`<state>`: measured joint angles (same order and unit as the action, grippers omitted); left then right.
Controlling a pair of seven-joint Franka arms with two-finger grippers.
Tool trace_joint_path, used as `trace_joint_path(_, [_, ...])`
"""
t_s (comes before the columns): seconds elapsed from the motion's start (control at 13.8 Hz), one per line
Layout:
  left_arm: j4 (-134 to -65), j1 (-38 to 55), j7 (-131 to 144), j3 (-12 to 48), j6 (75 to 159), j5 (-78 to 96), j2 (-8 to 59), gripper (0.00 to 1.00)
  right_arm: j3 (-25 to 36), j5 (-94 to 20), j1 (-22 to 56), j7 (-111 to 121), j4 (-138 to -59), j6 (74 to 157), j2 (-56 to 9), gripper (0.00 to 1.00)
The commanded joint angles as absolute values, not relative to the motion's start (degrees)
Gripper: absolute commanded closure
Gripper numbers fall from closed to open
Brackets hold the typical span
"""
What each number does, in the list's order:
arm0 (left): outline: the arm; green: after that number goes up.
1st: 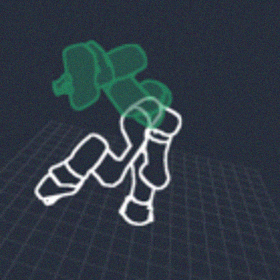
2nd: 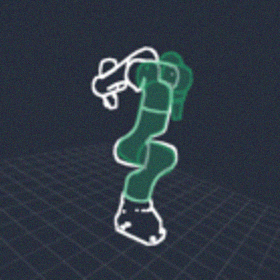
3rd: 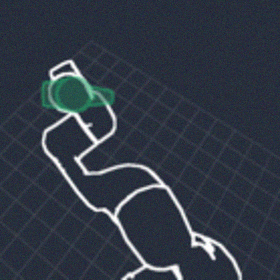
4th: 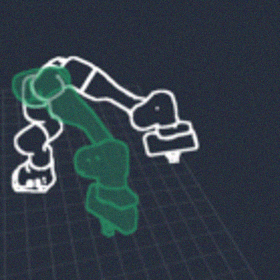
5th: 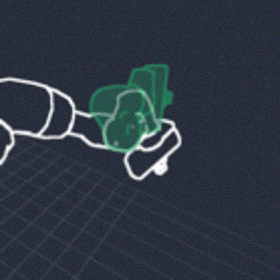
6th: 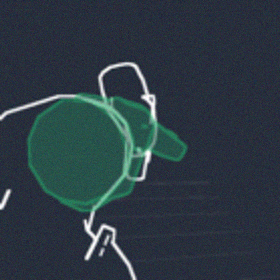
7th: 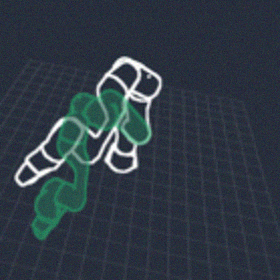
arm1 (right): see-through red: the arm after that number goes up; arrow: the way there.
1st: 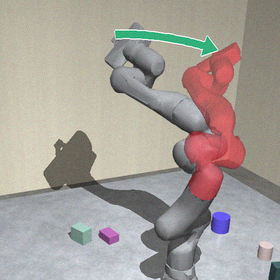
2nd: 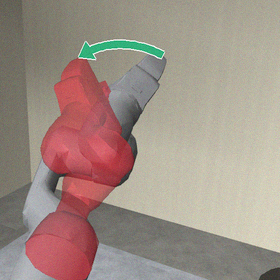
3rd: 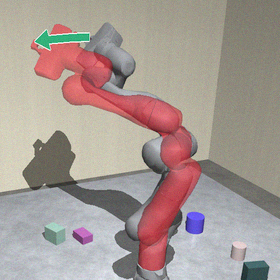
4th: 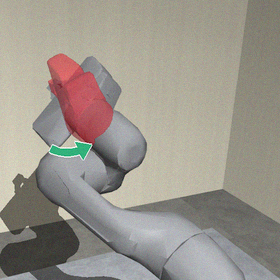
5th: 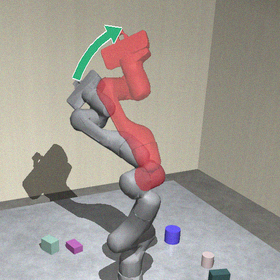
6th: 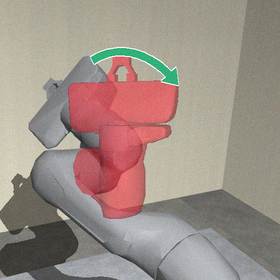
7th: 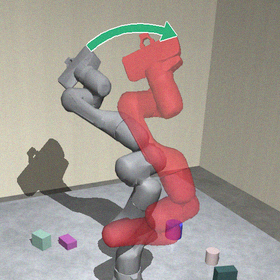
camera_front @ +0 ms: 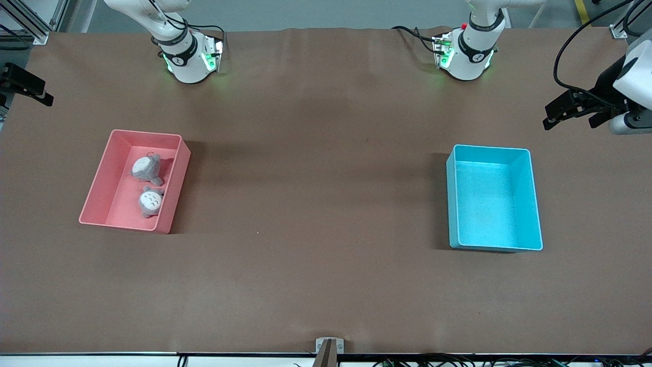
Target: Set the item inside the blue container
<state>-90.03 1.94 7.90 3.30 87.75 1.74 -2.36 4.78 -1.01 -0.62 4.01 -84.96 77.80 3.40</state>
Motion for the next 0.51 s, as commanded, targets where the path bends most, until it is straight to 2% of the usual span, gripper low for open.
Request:
trace_joint_path(0.0, [-88.5,2.1,7.4,3.3,87.4,-0.3,-2.0,0.0,4.4,-1.9,-1.3,4.7,-85.3,79.2,4.3,0.0])
trace_joint_path(0.44, [-87.5,2.1,7.6,3.2,87.2,-0.5,-1.8,0.0,4.5,-1.6,-1.2,5.6,-85.5,80.0,5.1,0.0])
